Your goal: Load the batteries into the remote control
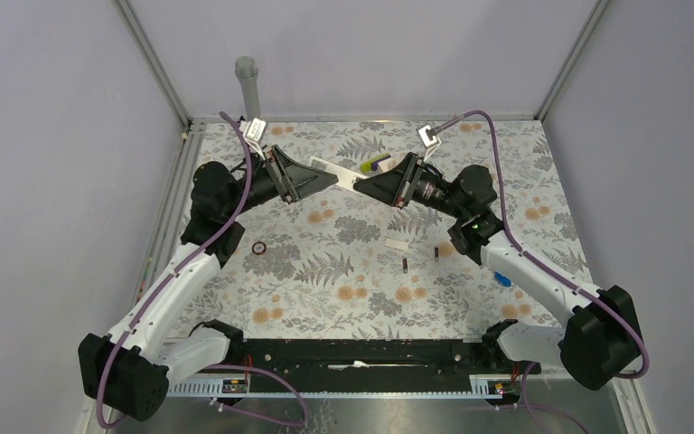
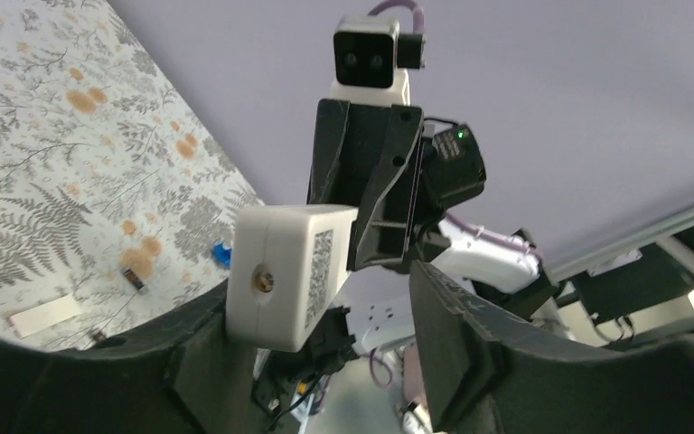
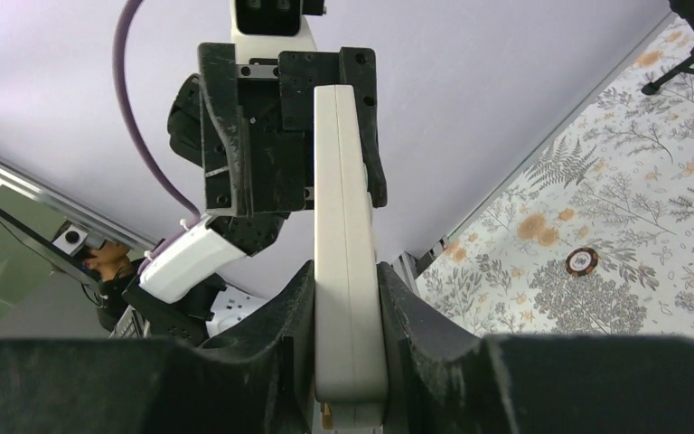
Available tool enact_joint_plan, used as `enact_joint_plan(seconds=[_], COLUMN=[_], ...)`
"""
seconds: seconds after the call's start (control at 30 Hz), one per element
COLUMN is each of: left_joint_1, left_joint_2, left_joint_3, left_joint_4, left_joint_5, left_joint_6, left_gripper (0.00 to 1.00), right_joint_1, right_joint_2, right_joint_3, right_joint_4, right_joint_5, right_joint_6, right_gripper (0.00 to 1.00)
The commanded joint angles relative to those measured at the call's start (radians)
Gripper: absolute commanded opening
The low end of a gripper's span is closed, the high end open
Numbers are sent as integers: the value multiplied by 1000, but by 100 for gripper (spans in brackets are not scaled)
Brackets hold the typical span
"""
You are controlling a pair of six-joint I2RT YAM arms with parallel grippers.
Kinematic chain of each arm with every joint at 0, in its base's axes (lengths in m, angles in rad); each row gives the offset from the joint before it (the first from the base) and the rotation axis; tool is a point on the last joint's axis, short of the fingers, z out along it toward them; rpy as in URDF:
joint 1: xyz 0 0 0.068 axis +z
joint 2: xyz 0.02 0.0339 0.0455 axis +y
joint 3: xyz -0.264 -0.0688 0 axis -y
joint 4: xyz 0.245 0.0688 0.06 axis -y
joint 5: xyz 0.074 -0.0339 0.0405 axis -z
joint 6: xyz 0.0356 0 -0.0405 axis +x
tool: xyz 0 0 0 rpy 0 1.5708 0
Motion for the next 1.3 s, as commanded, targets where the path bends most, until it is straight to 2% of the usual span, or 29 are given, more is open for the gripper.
enact_joint_plan(seconds=[0.0,0.17,0.47,0.6,0.67,0.7,0.73,0.8,0.83,0.87,0.97,1.1,1.27], left_joint_1=[-44,-47,-84,-90,-90,-89,-88,-85,-80,-74,-30,50,93], left_joint_2=[-33,-27,11,27,25,26,26,20,15,8,-8,-16,-53], left_joint_3=[-8,-17,-54,-52,-52,-50,-47,-33,-24,-16,4,2,-7], left_joint_4=[130,137,290,300,291,283,269,209,178,145,52,17,-74], left_joint_5=[-138,-170,-265,-258,-259,-260,-259,-259,-254,-241,-169,-57,-80], left_joint_6=[-66,-67,-155,-157,-146,-137,-112,-46,1,58,193,254,349], left_gripper=[56,50,48,34,22,13,3,0,0,0,0,0,0], right_joint_1=[20,20,21,22,22,22,22,18,14,7,-25,-88,-107], right_joint_2=[12,16,47,56,58,59,59,41,21,-1,-71,-145,-145], right_joint_3=[14,7,3,19,23,28,34,46,54,62,96,114,147], right_joint_4=[108,109,137,107,95,87,68,-3,-67,-130,-348,-556,-877], right_joint_5=[95,90,100,90,84,74,61,52,54,63,129,213,442], right_joint_6=[58,68,138,127,123,119,111,54,3,-51,-209,-335,-459], right_gripper=[15,15,15,15,15,18,29,68,84,91,96,94,87])
